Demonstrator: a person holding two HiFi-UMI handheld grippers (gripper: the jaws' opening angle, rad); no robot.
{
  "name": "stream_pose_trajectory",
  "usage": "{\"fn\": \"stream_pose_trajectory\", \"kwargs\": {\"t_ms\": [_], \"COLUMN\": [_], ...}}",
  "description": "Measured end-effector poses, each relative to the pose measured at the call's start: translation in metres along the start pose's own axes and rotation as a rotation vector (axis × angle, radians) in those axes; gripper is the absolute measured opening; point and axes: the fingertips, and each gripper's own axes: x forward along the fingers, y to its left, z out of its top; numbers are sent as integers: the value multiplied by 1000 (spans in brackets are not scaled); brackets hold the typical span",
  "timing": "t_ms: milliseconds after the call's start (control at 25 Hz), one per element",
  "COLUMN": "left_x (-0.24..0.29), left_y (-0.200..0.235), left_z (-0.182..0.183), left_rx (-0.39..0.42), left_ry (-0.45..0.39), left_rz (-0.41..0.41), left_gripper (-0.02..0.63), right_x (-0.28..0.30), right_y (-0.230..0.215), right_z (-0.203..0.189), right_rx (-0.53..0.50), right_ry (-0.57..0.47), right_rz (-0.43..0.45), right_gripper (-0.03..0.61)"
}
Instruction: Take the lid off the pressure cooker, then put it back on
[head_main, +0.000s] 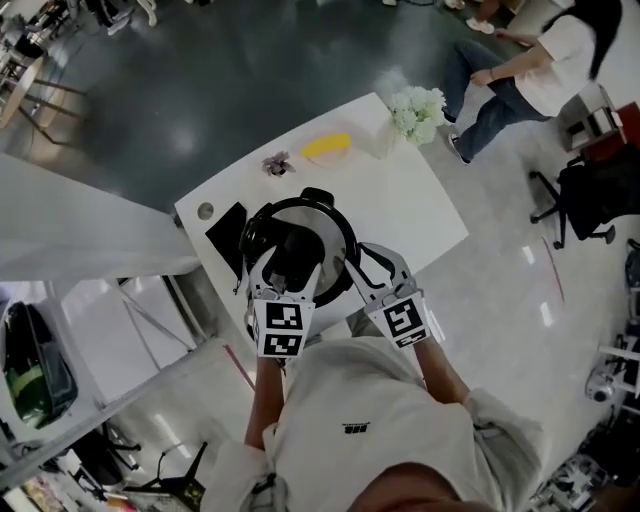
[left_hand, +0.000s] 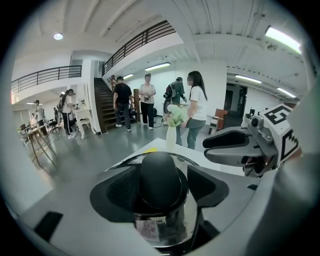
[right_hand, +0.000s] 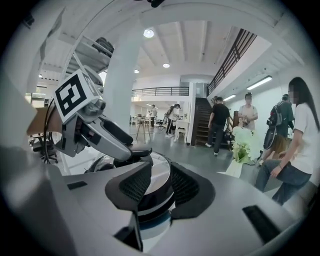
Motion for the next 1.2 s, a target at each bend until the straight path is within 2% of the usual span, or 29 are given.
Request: {"fn": "stream_pose_trajectory", "kwargs": {"t_ms": [240,440,760,960,1200], "left_x": [21,31,34,32,32], "left_y": [5,9,6,6,6], "left_z": [-11,-14,-13,-13,-16], "left_rx": [-77,-101,-124,-122,-114], "left_ry": [81,126,123,108,114], "left_rz": [84,129,92,58,26], "left_gripper": [334,330,302,288,285], "right_x": [12,23,30,29,30], "right_y": [-14,-13,-7,-8,-15], "right_z": [-3,-7,-7,-6,-7], "right_rx": [-18,-45,-75,-80,-63], "right_ry": [6,4,-9,-14,-6], "right_rz": [126,242,395,407,335], "right_gripper": [124,124,124,124,123]}}
